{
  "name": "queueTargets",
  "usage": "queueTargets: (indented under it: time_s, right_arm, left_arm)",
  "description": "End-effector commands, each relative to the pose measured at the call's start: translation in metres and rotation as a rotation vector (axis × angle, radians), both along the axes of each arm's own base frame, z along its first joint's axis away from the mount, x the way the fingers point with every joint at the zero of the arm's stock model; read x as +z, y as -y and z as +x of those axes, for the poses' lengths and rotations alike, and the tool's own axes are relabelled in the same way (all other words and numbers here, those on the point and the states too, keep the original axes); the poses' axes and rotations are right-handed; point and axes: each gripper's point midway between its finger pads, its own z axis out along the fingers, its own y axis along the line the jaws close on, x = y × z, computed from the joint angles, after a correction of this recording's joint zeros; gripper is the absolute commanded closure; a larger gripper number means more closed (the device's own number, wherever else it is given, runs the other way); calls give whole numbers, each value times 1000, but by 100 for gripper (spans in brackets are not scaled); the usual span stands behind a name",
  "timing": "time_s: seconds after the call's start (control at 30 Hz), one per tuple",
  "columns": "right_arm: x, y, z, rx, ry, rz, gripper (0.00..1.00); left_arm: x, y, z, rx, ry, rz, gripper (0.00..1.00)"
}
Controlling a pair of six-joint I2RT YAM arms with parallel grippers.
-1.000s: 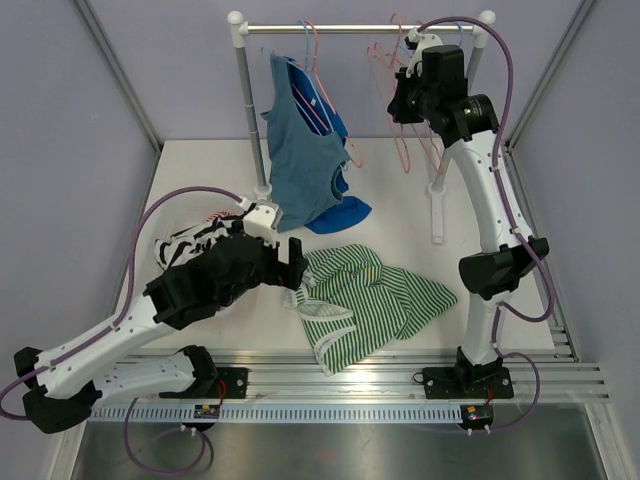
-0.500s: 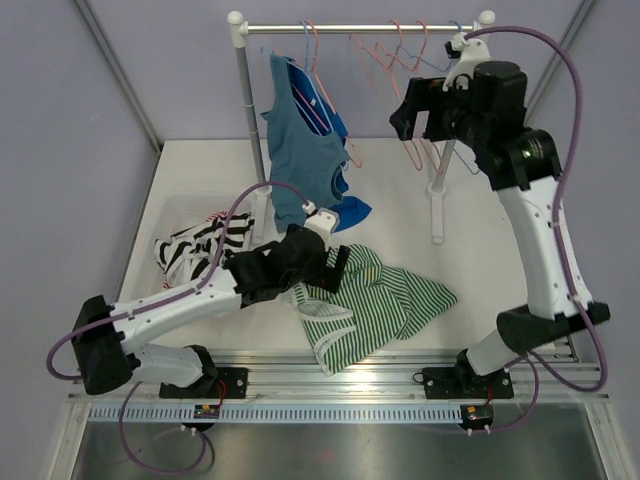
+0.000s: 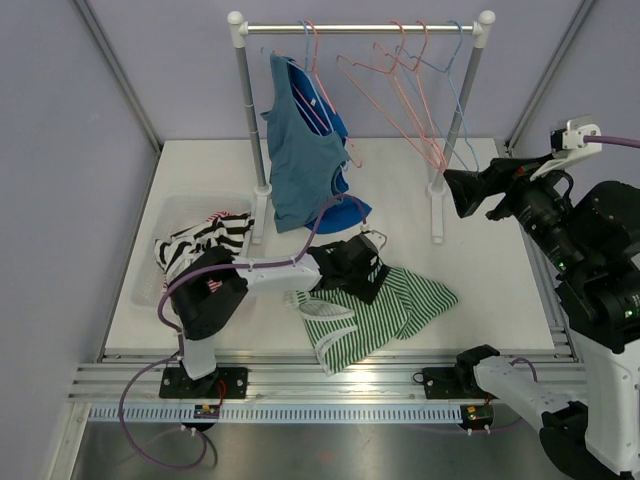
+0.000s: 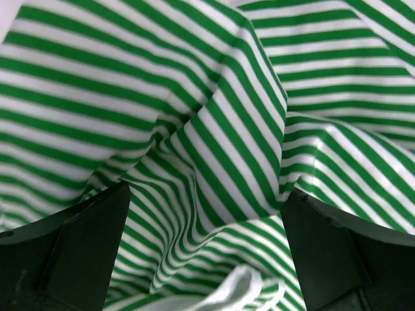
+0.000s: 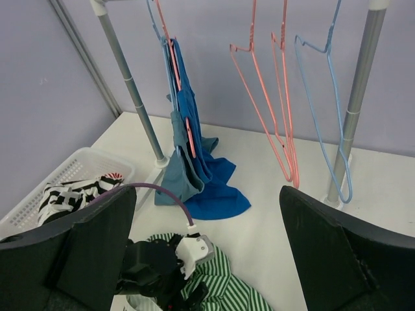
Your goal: Remove the tank top from the hanger
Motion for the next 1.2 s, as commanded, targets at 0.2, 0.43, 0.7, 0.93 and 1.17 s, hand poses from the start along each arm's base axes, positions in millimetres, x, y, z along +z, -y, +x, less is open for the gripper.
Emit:
queueTargets:
  time_s: [0.2, 0.43, 0.7, 0.93, 1.17]
  right_arm:
    - [-15, -21, -14, 141, 23, -13, 1]
    - [-7, -20, -24, 156, 65, -2, 1]
    - [-10, -20, -22, 150, 59, -1, 0]
    - [-6, -22, -22, 161, 74, 9, 0]
    - [-16, -26, -12, 166, 47, 2, 0]
  left_arm:
    - [-46, 13, -3, 47, -71, 31, 42]
    - [43, -39, 10, 240, 160, 27, 100]
    - [192, -154, 24, 583, 480, -37, 100]
    - [268, -257, 30, 840, 589, -26, 100]
    - [321, -341, 28, 1076, 659, -56, 100]
